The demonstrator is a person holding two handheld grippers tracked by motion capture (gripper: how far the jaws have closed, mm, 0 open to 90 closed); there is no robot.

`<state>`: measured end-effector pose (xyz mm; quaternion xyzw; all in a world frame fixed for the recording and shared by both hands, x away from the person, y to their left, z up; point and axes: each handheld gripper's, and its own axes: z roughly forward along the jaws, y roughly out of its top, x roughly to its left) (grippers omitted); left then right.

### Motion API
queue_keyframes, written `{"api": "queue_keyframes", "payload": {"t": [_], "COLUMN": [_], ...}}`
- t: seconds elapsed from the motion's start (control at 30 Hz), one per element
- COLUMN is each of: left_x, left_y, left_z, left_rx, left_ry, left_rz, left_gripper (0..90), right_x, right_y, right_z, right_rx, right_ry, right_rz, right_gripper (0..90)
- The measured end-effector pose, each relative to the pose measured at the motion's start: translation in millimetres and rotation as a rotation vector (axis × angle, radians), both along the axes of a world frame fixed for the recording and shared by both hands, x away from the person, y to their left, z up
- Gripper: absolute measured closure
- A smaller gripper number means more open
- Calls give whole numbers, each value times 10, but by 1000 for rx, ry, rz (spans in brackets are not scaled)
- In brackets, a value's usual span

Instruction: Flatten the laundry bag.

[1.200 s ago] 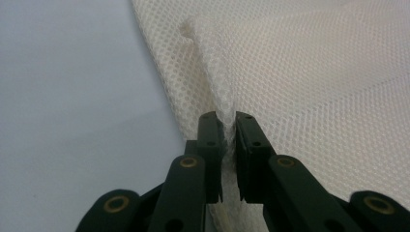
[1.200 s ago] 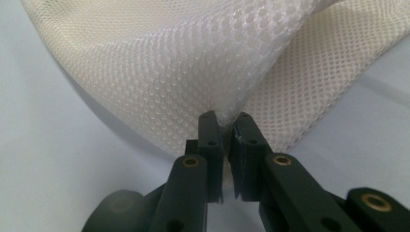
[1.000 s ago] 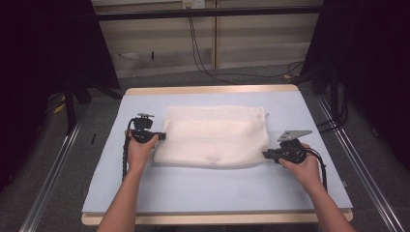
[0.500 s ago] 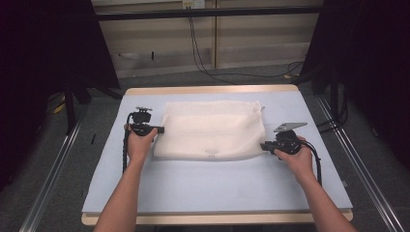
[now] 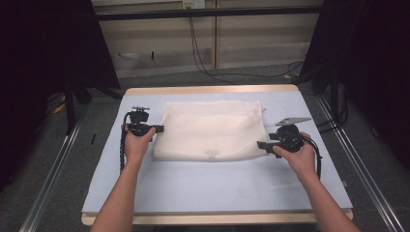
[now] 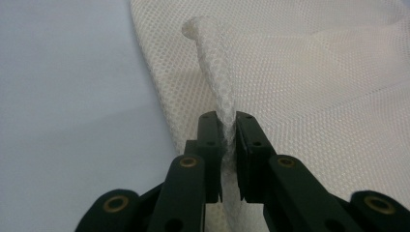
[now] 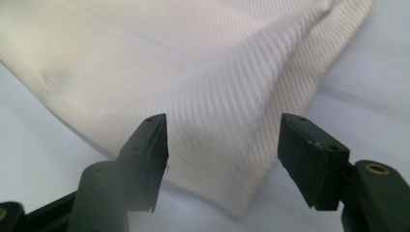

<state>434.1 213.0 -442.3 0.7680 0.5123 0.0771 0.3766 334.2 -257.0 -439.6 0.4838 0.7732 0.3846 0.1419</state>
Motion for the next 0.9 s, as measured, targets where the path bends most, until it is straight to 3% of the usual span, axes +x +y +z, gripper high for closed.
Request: {"api": "queue_keyframes", "payload": {"t": [0.03,0.1,0.17,0.3,0.4,0.47,0.5,0.57,0.7,0.9], "left_x": [1,0,1,7,11,5,-6,-26,-90,-239], "left_y": [8,19,27,29,25,28,30,46,56,57], "left_z": [5,11,6,4,0,5,17,54,113,227], "left_rx": [-1,0,2,3,2,1,-7,-15,-33,-54], "left_ry": [0,1,4,1,6,4,6,-7,-14,-42], "left_rz": [-4,-18,-23,-28,-31,-29,-28,-32,-45,-63], "left_gripper": [821,821,821,822,823,824,825,826,827,830], "right_x": [36,121,207,337,411,440,439,410,297,33], "right_y": [2,10,15,43,56,52,48,26,-26,-123], "right_z": [18,41,37,4,-14,-11,-5,21,74,85], "right_rx": [26,29,56,64,86,86,83,101,112,89], "right_ry": [0,11,44,67,60,37,27,4,-41,-112], "right_rz": [-6,-22,-43,-79,-90,-96,-95,-86,-58,-31], "right_gripper": [356,355,353,344,445,604,705,804,830,840]}}
